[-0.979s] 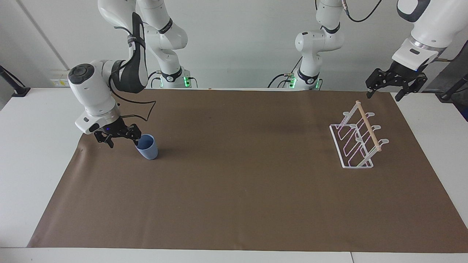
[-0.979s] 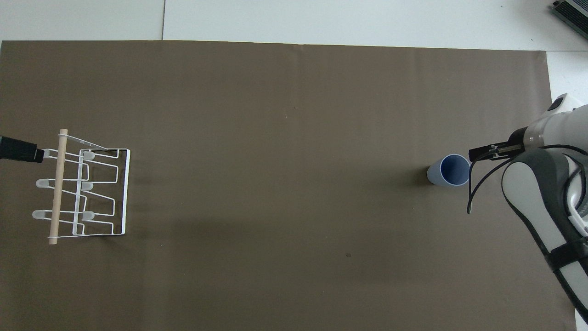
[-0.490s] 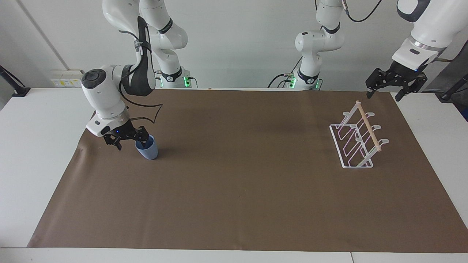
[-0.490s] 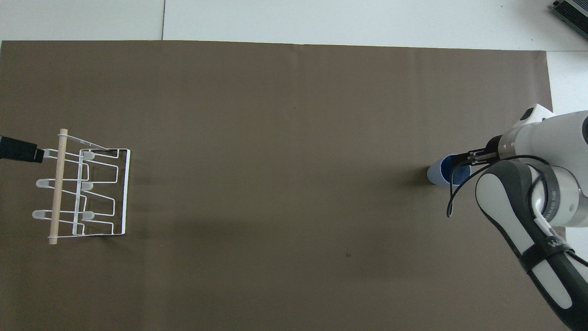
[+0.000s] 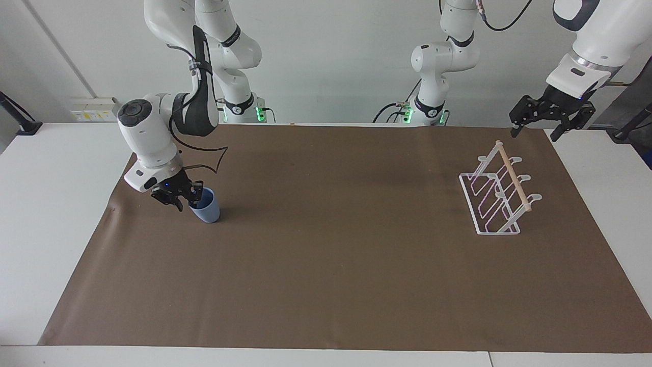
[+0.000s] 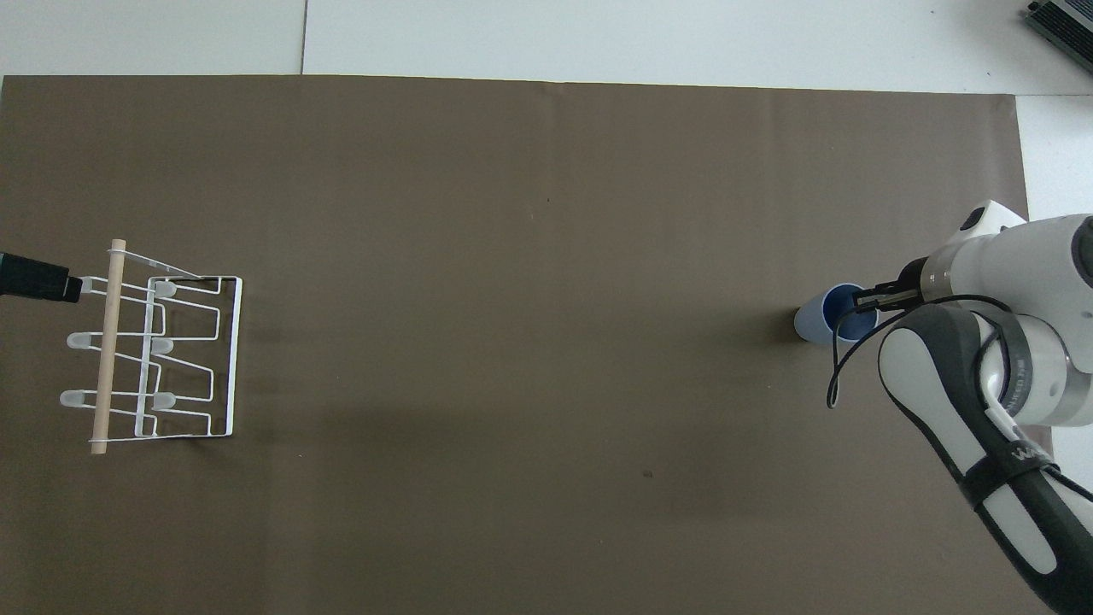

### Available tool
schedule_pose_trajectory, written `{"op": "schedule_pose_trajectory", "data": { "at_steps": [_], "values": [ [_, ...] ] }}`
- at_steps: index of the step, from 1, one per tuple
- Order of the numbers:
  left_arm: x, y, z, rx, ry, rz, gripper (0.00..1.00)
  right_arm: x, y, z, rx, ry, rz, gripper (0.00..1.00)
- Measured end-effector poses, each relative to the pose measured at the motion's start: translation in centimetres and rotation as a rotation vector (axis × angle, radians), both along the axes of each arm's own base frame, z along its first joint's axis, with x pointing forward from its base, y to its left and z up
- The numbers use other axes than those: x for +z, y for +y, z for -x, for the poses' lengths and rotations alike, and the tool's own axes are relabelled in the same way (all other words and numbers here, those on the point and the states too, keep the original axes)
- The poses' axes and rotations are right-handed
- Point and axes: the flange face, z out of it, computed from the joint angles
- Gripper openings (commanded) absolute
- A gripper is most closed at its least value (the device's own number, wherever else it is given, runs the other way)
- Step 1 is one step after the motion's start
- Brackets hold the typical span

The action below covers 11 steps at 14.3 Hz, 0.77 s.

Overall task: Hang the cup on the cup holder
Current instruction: 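Close the right gripper on the rim of the blue cup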

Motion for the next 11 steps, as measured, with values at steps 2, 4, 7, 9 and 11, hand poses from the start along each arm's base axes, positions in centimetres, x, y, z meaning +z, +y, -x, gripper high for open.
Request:
{"op": "schedule_pose_trajectory", "data": {
  "at_steps": [2, 4, 7, 9, 11],
  "values": [
    [0.0, 0.0, 0.0, 0.0, 0.0, 0.0, 1.0, 0.2, 0.1, 0.0, -0.01, -0.005, -0.016, 0.0],
    [0.0, 0.0, 0.0, 0.0, 0.0, 0.0, 1.0, 0.5, 0.3, 0.0, -0.015, -0.007, -0.026, 0.0],
    [0.0, 0.0, 0.0, 0.0, 0.0, 0.0, 1.0, 1.1, 0.4, -0.1, -0.012, 0.008, -0.029, 0.0],
    [0.0, 0.0, 0.0, 0.0, 0.0, 0.0, 1.0, 3.0, 0.9, -0.6, -0.005, 0.005, -0.034, 0.0],
    [0.0, 0.0, 0.0, 0.0, 0.0, 0.0, 1.0, 5.6, 1.9, -1.0, -0.006, -0.009, -0.067, 0.0]
  ]
}}
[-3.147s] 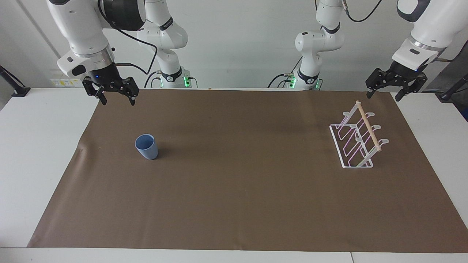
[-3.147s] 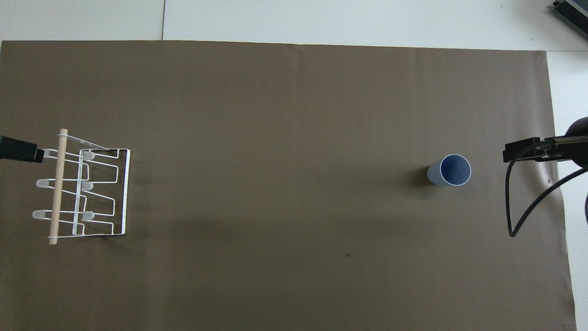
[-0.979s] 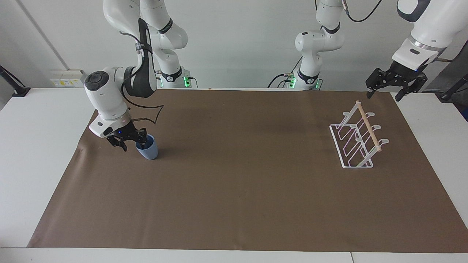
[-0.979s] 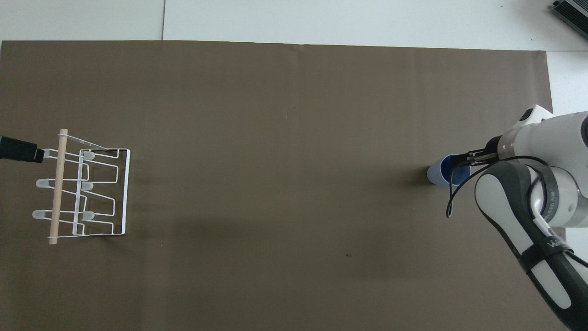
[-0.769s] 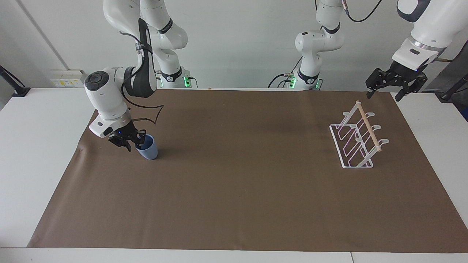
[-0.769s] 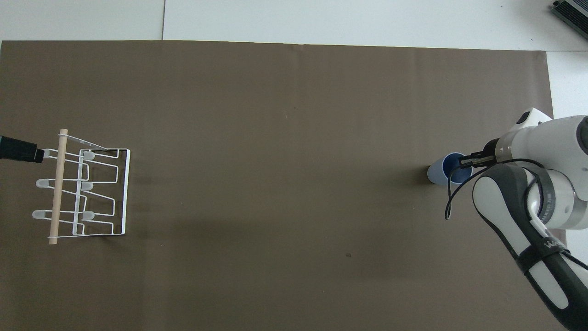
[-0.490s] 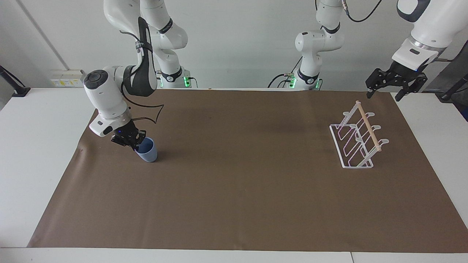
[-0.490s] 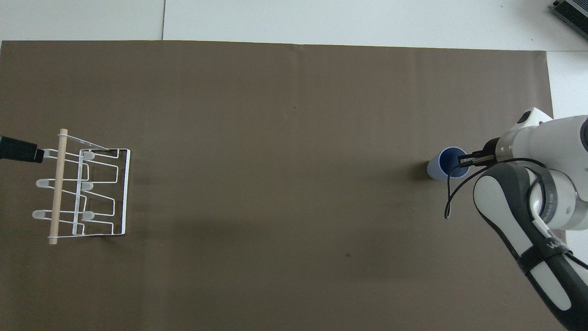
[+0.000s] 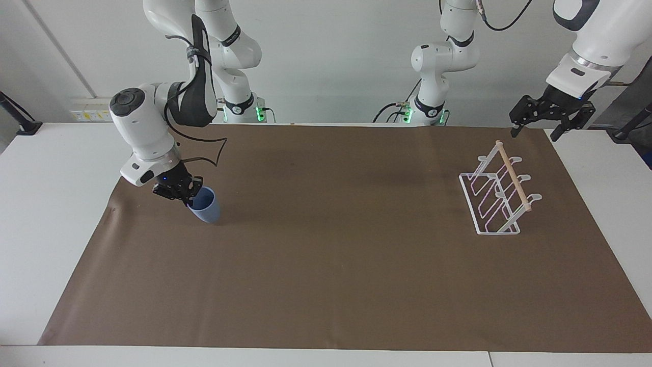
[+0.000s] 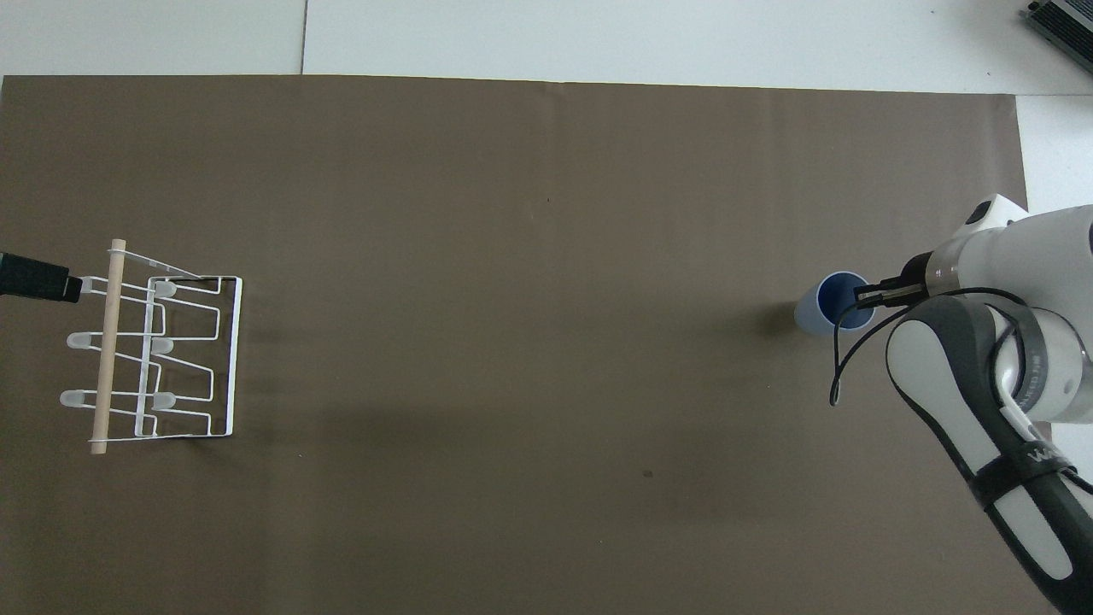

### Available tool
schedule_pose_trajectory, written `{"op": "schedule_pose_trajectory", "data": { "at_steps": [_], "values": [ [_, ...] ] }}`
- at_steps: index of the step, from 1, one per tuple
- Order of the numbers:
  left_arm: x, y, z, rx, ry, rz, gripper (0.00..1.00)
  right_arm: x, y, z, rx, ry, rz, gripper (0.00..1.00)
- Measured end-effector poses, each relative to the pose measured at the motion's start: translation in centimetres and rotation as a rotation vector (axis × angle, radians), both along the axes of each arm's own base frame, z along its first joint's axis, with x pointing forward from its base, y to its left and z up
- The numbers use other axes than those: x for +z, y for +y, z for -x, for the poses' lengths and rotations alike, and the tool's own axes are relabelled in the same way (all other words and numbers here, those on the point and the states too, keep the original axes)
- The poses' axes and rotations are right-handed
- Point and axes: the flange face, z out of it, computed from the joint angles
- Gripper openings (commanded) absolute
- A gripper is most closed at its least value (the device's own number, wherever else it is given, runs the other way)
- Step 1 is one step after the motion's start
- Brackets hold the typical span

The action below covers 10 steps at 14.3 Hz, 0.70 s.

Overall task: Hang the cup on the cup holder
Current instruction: 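Close the right gripper on the rim of the blue cup, then lift the blue cup and tip it sideways toward the rack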

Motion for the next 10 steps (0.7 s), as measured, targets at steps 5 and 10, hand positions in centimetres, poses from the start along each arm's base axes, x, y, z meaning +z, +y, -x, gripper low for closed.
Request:
{"op": "schedule_pose_trajectory", "data": {
  "at_steps": [5, 10],
  "values": [
    [0.0, 0.0, 0.0, 0.0, 0.0, 0.0, 1.0, 6.7, 3.0, -0.4, -0.016, -0.035, -0.157, 0.0],
    [0.0, 0.0, 0.0, 0.0, 0.0, 0.0, 1.0, 9.3, 4.2, -1.2, -0.08, -0.093, -0.505, 0.0]
  ]
}}
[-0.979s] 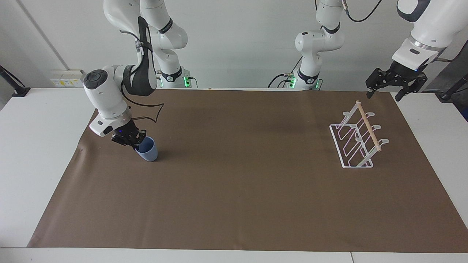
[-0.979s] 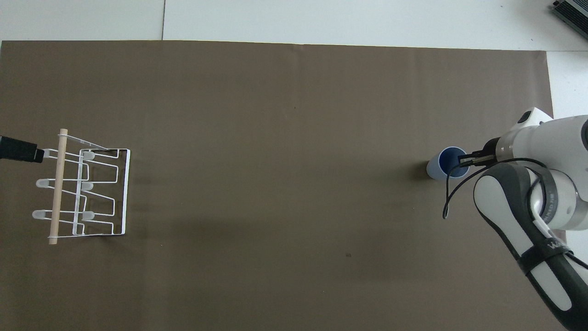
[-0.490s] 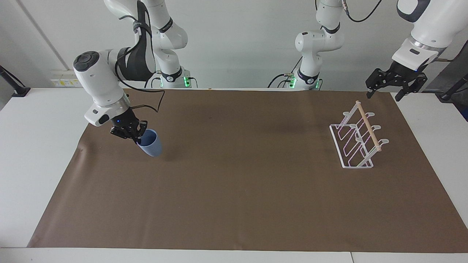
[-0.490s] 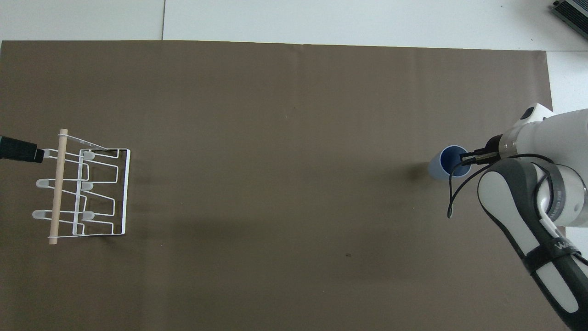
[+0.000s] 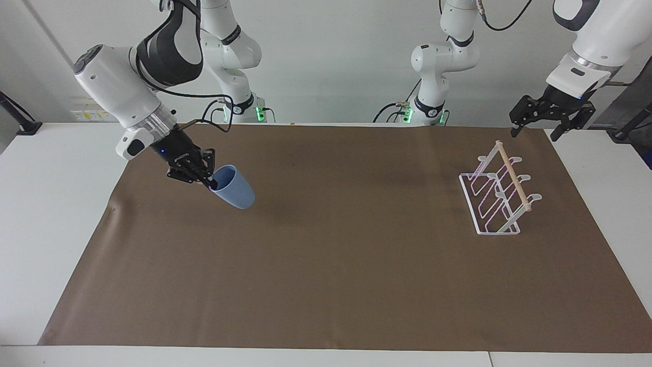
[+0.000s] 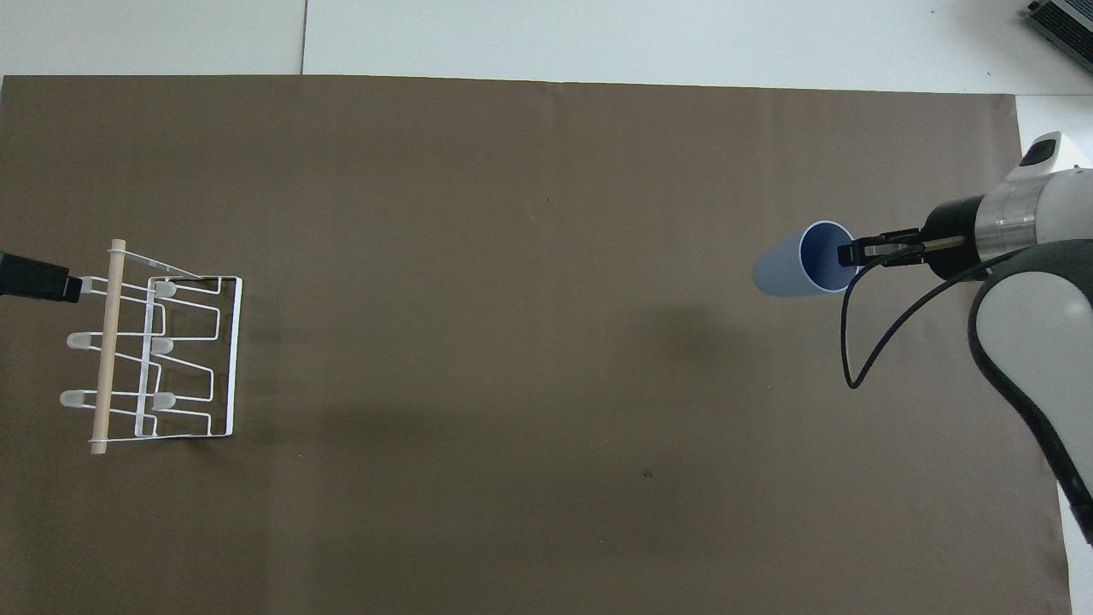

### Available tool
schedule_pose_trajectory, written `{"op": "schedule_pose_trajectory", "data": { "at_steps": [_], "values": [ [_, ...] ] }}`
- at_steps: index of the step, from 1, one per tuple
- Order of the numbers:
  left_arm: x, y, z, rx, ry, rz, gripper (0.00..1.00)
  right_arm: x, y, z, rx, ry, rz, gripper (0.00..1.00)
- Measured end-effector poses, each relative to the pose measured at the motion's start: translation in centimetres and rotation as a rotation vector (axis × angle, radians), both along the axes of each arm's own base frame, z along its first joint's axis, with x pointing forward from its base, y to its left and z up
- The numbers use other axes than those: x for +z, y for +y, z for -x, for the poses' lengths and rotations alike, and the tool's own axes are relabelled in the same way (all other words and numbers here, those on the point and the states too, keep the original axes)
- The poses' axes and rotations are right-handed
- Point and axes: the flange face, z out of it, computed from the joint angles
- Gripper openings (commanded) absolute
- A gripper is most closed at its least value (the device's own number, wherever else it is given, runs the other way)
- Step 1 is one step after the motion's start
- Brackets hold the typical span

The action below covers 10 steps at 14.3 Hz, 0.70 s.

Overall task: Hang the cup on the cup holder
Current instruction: 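Lift the blue cup and tip it sideways toward the rack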

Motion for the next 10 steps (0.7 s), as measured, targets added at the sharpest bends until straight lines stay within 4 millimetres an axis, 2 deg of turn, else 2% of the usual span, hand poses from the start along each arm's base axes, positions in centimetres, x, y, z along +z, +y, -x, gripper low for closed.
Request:
{"op": "schedule_pose_trajectory", "data": {
  "at_steps": [6, 10],
  "values": [
    [0.0, 0.0, 0.0, 0.001, 0.0, 0.0, 1.0, 1.2, 4.3, 0.1, -0.025, 0.033, -0.347, 0.0],
    [0.0, 0.2, 0.0, 0.003, 0.001, 0.0, 1.0, 0.1, 8.7, 1.6, 0.046, 0.151, -0.541, 0.0]
  ]
}}
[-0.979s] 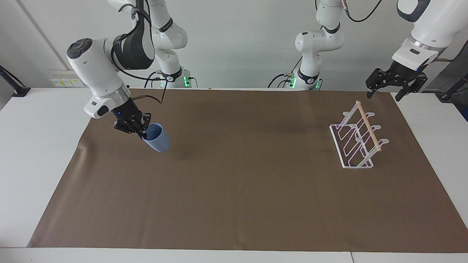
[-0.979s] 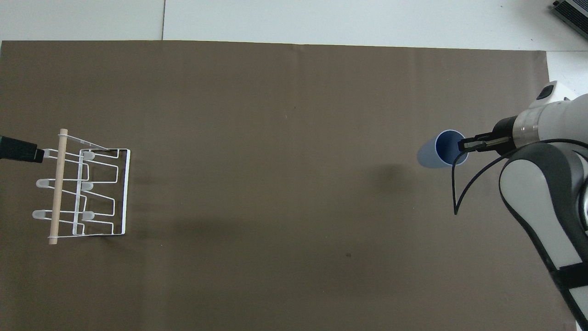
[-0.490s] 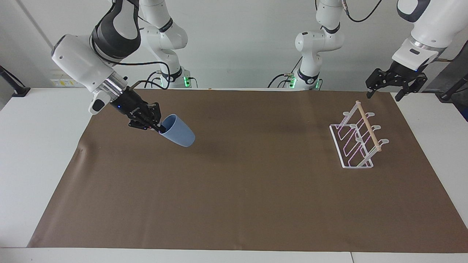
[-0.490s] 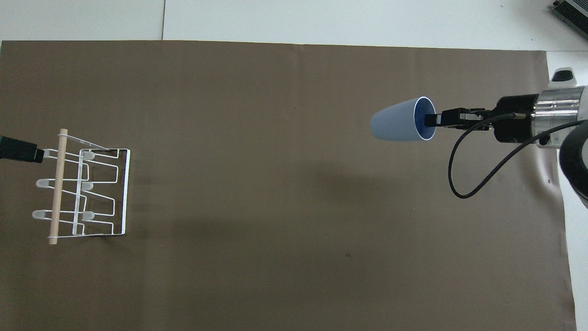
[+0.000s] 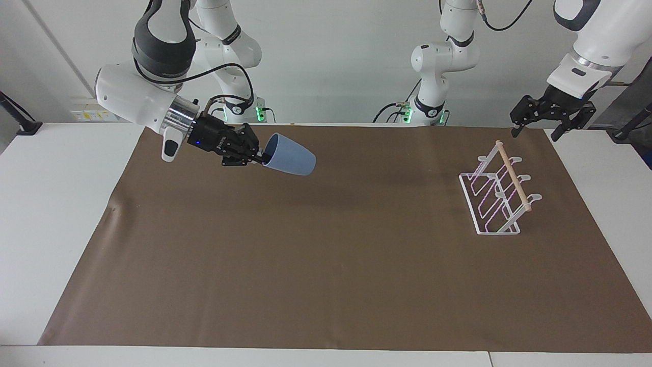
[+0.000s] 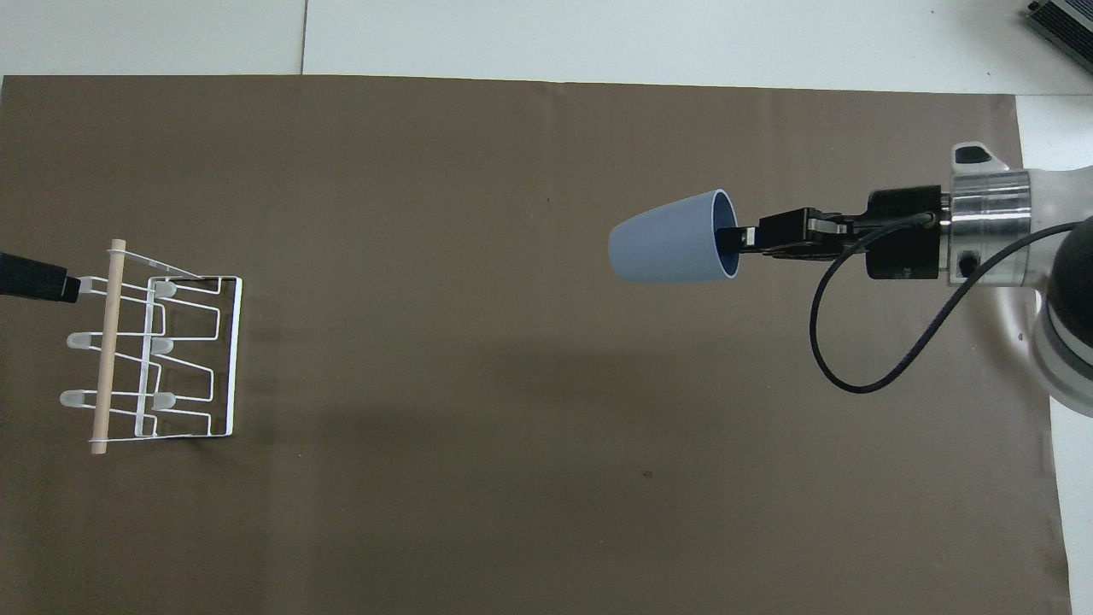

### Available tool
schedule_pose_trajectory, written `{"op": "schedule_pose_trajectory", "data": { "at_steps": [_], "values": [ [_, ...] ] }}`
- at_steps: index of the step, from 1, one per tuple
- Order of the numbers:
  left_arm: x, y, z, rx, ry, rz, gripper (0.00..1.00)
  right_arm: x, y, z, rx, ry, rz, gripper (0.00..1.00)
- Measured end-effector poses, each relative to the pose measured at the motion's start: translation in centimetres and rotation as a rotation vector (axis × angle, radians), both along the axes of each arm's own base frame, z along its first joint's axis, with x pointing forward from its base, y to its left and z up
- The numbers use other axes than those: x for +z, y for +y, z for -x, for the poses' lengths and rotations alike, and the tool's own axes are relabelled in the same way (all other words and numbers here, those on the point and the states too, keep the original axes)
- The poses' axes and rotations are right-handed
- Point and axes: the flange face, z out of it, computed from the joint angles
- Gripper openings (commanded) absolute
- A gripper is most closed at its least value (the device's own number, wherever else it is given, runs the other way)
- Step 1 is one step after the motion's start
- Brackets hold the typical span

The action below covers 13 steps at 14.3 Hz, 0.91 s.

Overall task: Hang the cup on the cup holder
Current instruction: 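Lift the blue cup and tip it sideways toward the rack, then hold the cup out with the right gripper while the left gripper reaches it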

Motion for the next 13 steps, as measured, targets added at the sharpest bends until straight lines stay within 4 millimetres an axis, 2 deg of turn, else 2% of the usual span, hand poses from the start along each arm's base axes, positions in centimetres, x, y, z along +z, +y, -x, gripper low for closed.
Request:
{"op": "schedule_pose_trajectory", "data": {
  "at_steps": [2, 6, 9, 11, 13],
  "values": [
    [0.0, 0.0, 0.0, 0.0, 0.0, 0.0, 1.0, -0.9, 1.7, 0.8, 0.015, 0.052, -0.099, 0.0],
    [-0.1, -0.4, 0.1, -0.009, 0.006, 0.0, 1.0, -1.9, 2.7, 2.0, 0.01, 0.134, -0.28, 0.0],
    [0.0, -1.1, 0.1, -0.145, 0.002, 0.003, 1.0, -3.1, 4.7, 2.8, -0.007, 0.189, -0.39, 0.0],
    [0.2, -2.7, -0.1, -0.283, -0.025, 0.028, 1.0, -3.1, 6.6, 3.4, 0.006, 0.206, -0.431, 0.0],
    [0.5, -5.2, -0.2, -0.405, -0.061, 0.092, 1.0, -3.1, 8.5, 4.1, 0.007, 0.212, -0.443, 0.0]
  ]
}}
